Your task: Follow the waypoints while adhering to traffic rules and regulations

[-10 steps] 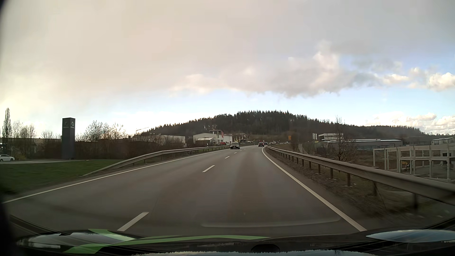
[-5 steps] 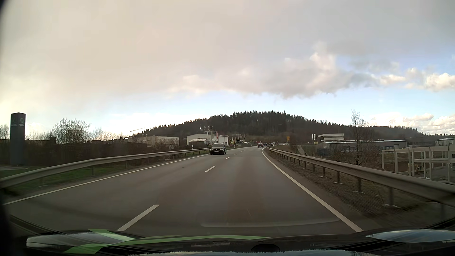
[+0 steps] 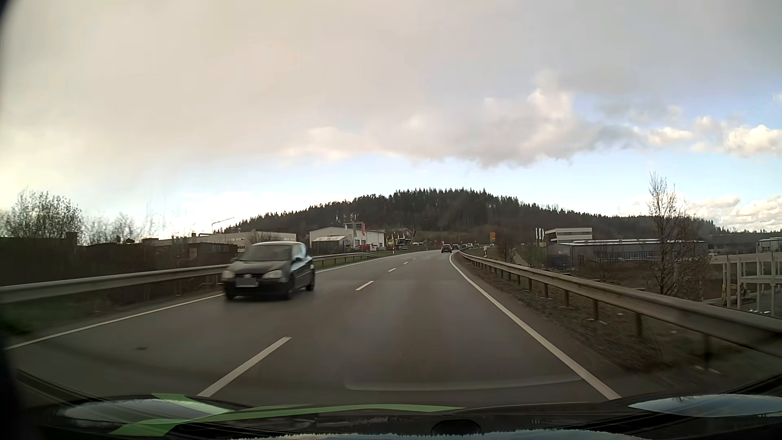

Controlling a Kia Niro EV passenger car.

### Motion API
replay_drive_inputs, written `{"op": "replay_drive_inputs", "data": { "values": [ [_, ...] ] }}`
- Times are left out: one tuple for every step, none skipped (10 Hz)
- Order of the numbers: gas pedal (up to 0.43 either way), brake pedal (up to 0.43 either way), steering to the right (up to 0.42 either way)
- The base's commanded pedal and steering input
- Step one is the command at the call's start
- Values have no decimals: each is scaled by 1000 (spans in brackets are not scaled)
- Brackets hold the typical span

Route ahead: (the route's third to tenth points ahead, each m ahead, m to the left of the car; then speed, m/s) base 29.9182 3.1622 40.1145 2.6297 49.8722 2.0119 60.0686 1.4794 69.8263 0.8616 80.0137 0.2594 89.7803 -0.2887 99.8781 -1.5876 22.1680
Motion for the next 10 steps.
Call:
{"op": "replay_drive_inputs", "data": {
  "values": [
    [157,0,4],
    [157,0,4],
    [157,0,4],
    [157,0,4],
    [157,0,4],
    [157,0,4],
    [157,0,4],
    [157,0,4],
    [157,0,4],
    [157,0,4]
  ]
}}
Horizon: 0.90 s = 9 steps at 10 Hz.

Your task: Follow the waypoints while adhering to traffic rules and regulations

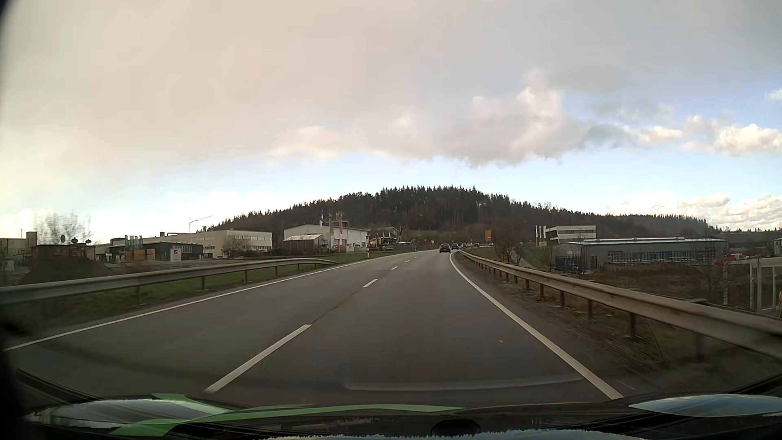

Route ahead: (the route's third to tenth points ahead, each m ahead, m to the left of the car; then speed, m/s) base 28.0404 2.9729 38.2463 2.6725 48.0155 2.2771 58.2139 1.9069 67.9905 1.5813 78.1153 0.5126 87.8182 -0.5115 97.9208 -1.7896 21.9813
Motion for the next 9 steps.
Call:
{"op": "replay_drive_inputs", "data": {
  "values": [
    [157,0,4],
    [157,0,4],
    [157,0,4],
    [150,0,4],
    [150,0,4],
    [150,0,4],
    [150,0,4],
    [150,0,4],
    [150,0,4]
  ]
}}
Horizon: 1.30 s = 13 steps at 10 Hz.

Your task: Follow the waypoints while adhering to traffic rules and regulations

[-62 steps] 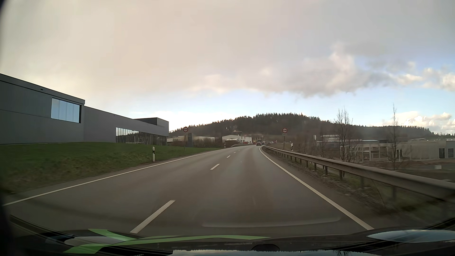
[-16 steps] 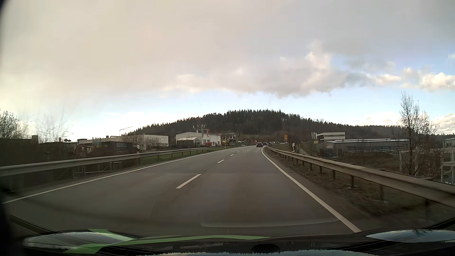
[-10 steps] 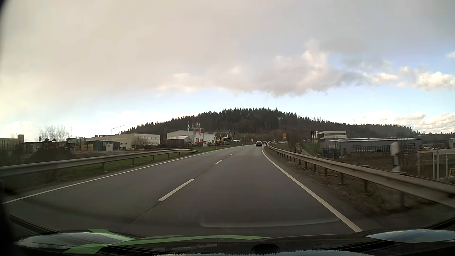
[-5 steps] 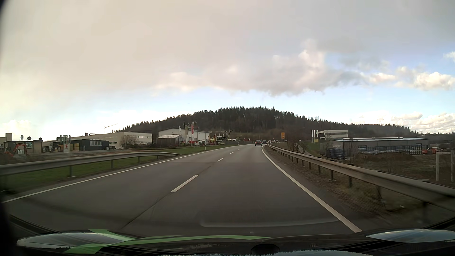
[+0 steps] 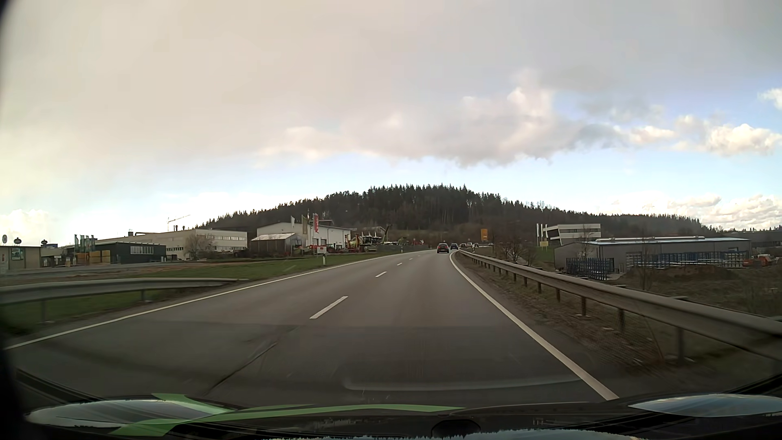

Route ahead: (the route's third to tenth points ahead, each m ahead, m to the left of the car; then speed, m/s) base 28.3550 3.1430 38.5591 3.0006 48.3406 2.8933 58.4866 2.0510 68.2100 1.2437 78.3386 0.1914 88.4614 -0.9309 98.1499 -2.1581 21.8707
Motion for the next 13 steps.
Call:
{"op": "replay_drive_inputs", "data": {
  "values": [
    [150,0,4],
    [150,0,4],
    [150,0,4],
    [150,0,4],
    [150,0,4],
    [150,0,4],
    [150,0,4],
    [150,0,4],
    [150,0,4],
    [150,0,4],
    [150,0,4],
    [150,0,4],
    [150,0,4]
  ]
}}
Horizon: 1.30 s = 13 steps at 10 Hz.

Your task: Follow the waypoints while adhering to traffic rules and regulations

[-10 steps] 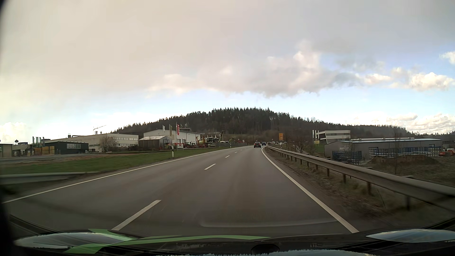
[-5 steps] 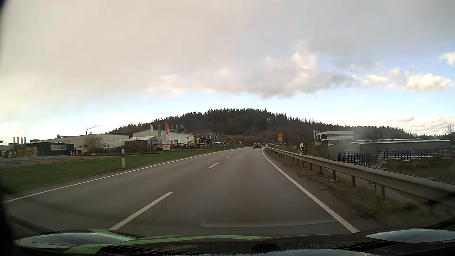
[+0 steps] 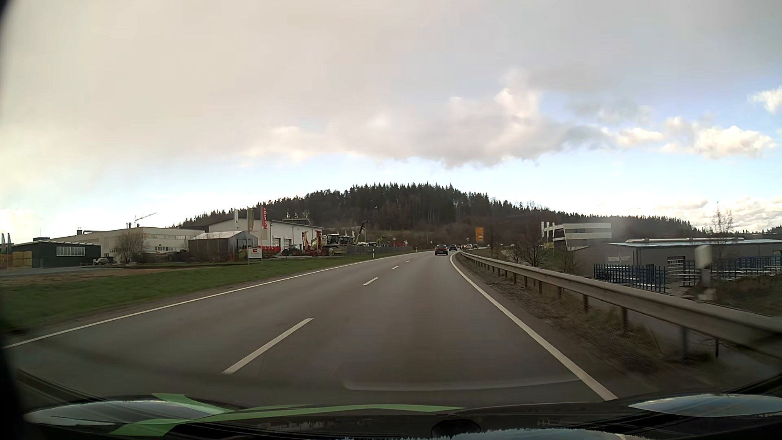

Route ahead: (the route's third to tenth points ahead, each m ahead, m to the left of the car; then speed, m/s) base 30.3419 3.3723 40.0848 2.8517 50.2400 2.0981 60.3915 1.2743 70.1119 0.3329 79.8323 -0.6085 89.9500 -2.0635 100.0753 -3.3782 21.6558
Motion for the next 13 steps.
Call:
{"op": "replay_drive_inputs", "data": {
  "values": [
    [150,0,4],
    [150,0,4],
    [150,0,4],
    [150,0,4],
    [138,0,4],
    [118,0,4],
    [118,0,4],
    [118,0,4],
    [110,0,4],
    [110,0,4],
    [110,0,4],
    [98,0,4],
    [98,0,4]
  ]
}}
